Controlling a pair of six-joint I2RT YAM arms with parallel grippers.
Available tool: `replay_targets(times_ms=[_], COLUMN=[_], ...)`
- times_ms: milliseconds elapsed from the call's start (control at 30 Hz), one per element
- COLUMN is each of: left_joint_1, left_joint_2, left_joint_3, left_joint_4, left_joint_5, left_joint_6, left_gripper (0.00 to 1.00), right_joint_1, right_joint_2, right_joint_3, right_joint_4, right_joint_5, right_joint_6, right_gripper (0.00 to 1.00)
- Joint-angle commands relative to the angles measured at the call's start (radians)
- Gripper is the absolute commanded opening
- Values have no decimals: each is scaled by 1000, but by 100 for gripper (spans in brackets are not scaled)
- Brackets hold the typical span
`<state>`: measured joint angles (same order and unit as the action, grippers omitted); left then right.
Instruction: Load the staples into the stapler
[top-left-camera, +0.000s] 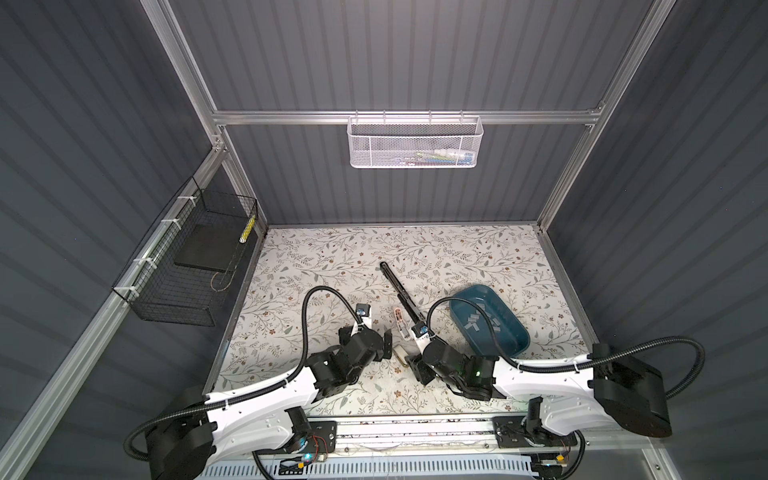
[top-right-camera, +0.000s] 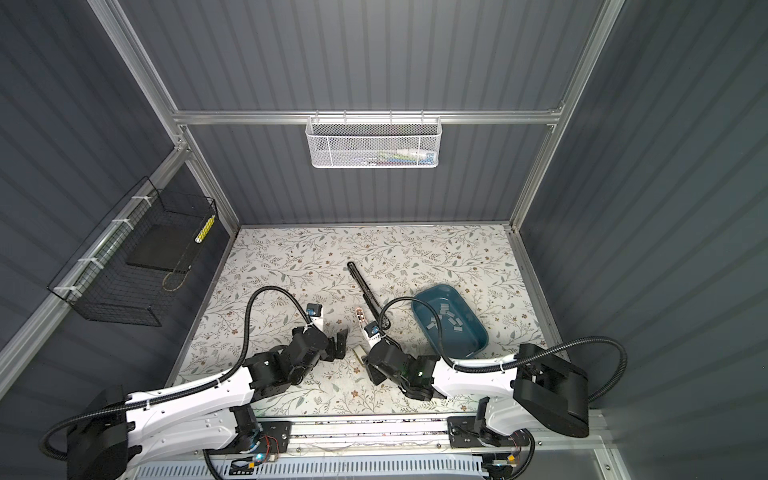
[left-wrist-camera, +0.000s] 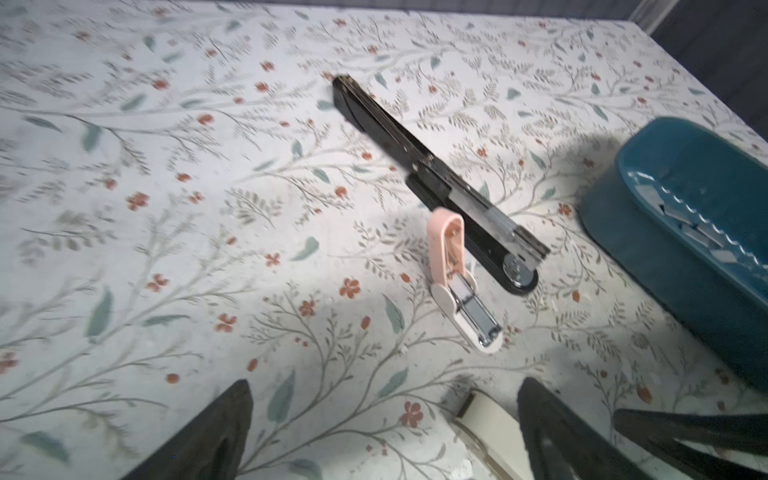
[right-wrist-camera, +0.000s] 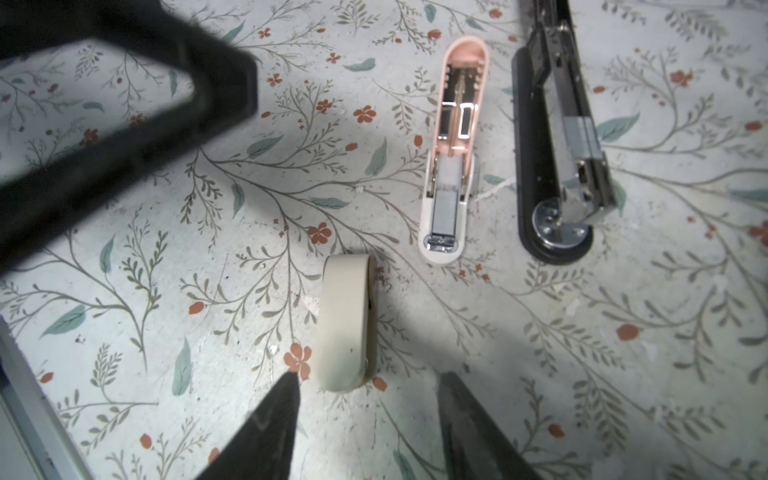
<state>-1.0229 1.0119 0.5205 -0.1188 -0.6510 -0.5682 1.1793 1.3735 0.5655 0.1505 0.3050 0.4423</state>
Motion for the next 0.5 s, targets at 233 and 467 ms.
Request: replay_targets(times_ms=[233, 467], left_joint_1=[7, 7], left_joint_2=[-69, -89], left_joint_3=[8, -33], left_joint_4=[-324, -283], left_joint_5=[-354, -345], left_joint_6=[-68, -63], left_gripper=[100, 100], right_joint_1=[4, 3], right_joint_2=[179, 284], right_joint_3=[147, 211], right_joint_4=[-85, -116], right_joint_5=[1, 25], right_joint_6=[6, 34], right_gripper=[58, 50])
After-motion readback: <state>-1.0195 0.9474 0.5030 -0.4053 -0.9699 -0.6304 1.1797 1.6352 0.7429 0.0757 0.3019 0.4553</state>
